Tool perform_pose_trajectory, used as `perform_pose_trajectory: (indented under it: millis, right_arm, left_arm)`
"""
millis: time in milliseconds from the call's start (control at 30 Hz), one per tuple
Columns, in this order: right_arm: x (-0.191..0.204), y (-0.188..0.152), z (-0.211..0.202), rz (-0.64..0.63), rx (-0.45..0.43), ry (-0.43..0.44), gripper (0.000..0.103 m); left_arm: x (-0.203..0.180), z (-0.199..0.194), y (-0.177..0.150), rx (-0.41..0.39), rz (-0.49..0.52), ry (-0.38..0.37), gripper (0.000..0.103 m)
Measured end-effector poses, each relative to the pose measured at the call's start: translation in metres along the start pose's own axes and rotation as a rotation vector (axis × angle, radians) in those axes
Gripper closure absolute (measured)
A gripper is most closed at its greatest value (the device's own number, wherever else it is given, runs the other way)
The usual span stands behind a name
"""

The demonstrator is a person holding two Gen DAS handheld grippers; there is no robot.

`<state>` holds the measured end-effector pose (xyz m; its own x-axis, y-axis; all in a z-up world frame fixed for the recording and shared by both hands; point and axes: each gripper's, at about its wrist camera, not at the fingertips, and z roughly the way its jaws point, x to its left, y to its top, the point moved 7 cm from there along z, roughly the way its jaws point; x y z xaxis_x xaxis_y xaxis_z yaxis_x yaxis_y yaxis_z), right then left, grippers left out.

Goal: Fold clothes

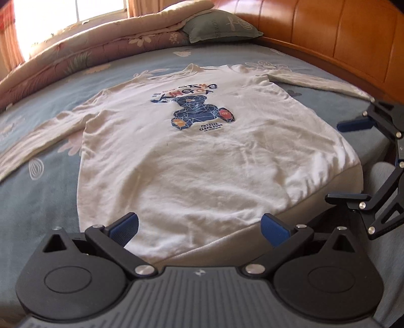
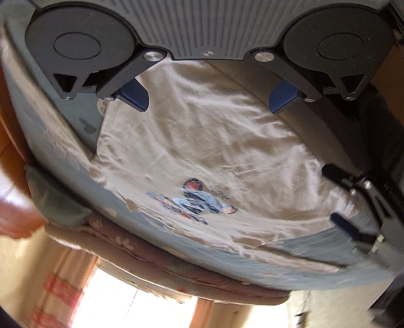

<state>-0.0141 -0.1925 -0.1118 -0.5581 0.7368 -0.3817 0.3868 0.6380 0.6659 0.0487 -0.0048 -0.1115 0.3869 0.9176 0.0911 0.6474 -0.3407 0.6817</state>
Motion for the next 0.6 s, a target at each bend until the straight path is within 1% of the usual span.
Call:
perform_pose_trajectory:
  millis: [100, 133, 200, 367, 500, 600]
  right_arm:
    - [0.026, -0.001, 0.004, -0.169, -0.006, 0.012, 0.0]
    - [0.035, -0.001, 0.007, -0.217, -0.008, 0.012, 0.0]
    - [0.053, -0.002, 0.017, -0.314, -0.016, -0.015, 0.0]
    - [0.077, -0.007, 0.04, -0.542, -0.01, -0.189, 0.0]
    - [0.084, -0.006, 0.04, -0.645, -0.039, -0.278, 0.0]
    - [0.085, -0.002, 0.03, -0.657, -0.069, -0.314, 0.0]
  left_arm:
    - [-0.006, -0.004, -0.001, -0.01, 0.083, 0.012, 0.001]
    - [-0.008, -0.005, -0.002, -0.015, 0.094, 0.009, 0.001]
    - [-0.009, -0.005, -0.005, -0.02, 0.105, 0.007, 0.001]
    - [-0.013, -0.004, -0.013, -0.011, 0.132, 0.012, 0.001]
    - [-0.017, -0.009, -0.017, -0.026, 0.163, 0.011, 0.001]
    - [-0.02, -0.012, -0.017, -0.036, 0.188, 0.009, 0.001]
